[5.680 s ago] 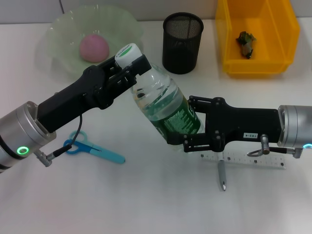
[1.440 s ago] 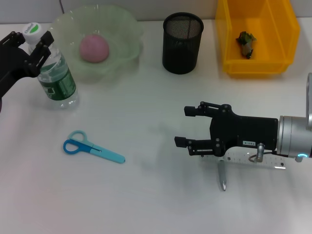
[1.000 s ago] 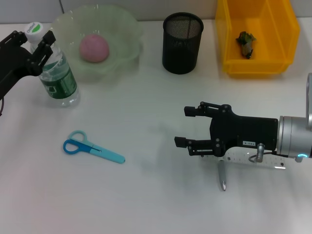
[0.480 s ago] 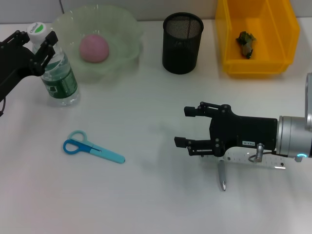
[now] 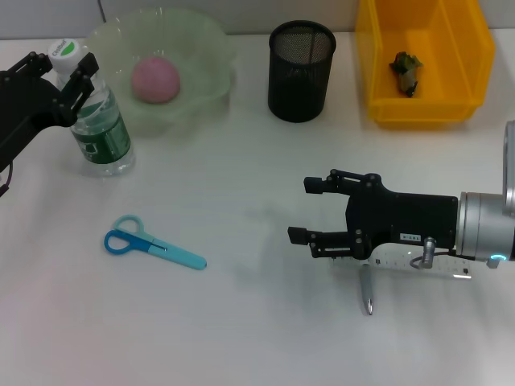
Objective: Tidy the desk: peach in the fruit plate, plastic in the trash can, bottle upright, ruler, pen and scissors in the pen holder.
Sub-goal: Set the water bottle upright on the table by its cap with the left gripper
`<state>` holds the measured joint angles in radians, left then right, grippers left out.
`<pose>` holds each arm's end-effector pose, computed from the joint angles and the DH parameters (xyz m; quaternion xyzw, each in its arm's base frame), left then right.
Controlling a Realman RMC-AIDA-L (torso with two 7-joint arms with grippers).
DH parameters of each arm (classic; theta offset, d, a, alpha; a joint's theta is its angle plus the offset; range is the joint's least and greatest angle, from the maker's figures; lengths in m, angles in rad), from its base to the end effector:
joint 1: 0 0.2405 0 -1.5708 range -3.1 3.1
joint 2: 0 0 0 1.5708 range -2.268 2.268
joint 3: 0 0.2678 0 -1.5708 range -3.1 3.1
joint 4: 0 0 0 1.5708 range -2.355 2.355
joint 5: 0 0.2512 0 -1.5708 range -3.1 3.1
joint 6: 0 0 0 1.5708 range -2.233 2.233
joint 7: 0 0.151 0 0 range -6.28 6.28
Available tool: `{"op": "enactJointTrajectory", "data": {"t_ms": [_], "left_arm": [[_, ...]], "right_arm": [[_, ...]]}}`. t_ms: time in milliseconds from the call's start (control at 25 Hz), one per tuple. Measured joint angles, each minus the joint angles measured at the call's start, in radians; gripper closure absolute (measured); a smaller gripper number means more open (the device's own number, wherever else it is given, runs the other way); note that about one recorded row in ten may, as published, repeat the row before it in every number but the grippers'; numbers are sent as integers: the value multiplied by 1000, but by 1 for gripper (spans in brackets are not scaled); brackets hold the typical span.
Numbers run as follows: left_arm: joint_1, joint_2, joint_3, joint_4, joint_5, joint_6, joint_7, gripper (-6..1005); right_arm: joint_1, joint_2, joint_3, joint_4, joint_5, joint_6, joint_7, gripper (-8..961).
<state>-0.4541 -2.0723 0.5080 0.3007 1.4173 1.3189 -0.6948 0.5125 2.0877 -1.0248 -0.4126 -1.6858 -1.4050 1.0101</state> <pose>-0.3550 0.3716 0.0026 -0.7975 -0.1797 -0.3423 0.4631 0.2890 0.3440 -0.0872 -0.9514 0.1256 0.2543 0.1197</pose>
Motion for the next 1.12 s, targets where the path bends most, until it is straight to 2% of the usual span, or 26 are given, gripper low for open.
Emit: {"op": "enactJointTrajectory", "data": {"t_ms": [1120], "left_arm": [[-1, 2, 9, 0, 8, 5, 0, 557]], "right_arm": [[0, 0, 0, 0, 0, 0, 5, 120]]}}
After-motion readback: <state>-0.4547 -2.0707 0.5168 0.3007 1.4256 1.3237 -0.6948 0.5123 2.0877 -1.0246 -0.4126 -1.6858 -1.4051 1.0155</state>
